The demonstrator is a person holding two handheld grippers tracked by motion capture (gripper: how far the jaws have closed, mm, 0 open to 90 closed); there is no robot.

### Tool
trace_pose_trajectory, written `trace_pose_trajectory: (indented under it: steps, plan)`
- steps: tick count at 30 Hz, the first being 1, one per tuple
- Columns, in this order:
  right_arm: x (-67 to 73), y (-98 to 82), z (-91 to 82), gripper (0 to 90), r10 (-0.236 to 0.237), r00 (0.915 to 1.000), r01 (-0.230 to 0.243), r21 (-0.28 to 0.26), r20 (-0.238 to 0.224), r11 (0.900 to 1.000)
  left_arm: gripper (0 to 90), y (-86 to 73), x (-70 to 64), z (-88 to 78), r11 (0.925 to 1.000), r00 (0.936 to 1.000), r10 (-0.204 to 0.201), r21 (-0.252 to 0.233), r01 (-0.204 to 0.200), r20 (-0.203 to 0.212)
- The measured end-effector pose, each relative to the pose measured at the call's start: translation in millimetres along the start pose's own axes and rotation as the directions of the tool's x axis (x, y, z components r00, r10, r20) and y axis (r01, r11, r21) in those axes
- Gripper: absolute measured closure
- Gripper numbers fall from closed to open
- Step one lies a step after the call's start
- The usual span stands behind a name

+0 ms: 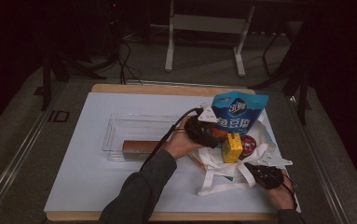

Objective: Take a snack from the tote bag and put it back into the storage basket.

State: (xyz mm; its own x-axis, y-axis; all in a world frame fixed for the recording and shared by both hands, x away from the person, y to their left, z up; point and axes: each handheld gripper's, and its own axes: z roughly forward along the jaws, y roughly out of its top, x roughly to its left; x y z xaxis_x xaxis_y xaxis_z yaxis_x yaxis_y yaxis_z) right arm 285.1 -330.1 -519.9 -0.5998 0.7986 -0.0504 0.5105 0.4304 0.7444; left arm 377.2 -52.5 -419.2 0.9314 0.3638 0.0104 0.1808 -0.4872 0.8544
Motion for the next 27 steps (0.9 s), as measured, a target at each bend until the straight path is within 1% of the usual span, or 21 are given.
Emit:
trace_pose_trajectory:
  steps: [2,3,8,11,19,25,27]
  plan:
    - [-0.1,0.0,0.0,87.4,0.0,1.0,0.0,0.0,-0.001,1.0,28.9,0.1,1.4,4.5,0.9998,0.9996,-0.018,0.004,0.018,0.023]
    - [-0.1,0.0,0.0,87.4,0.0,1.0,0.0,0.0,-0.001,1.0,28.0,0.3,2.1,6.5,0.9998,0.9993,-0.021,0.008,0.021,0.031]
    - [-0.2,-0.2,0.1,87.4,0.001,1.0,-0.001,-0.001,-0.002,1.0,26.2,-0.6,1.5,16.9,0.9994,0.9982,-0.026,0.025,0.025,0.054]
    - [-0.1,-0.1,0.1,87.3,0.003,1.0,-0.003,-0.001,-0.003,1.0,26.2,-1.3,1.8,21.7,0.9992,0.9976,-0.031,0.026,0.03,0.062]
    - [-0.2,-0.1,0.1,87.4,0.002,1.0,-0.002,-0.001,-0.004,1.0,26.5,0.8,-2.6,30.4,0.9998,0.9969,-0.019,0.0,0.019,0.076]
    - [-0.3,-0.1,0.1,87.4,0.002,1.0,-0.002,-0.001,-0.004,1.0,26.7,2.1,-6.3,36.9,0.9999,0.9964,-0.011,0.01,0.011,0.084]
    - [-0.3,0.0,0.1,87.4,0.003,1.0,-0.003,-0.001,-0.004,1.0,26.7,2.9,-7.4,38.2,0.9998,0.9961,0.0,0.019,-0.001,0.088]
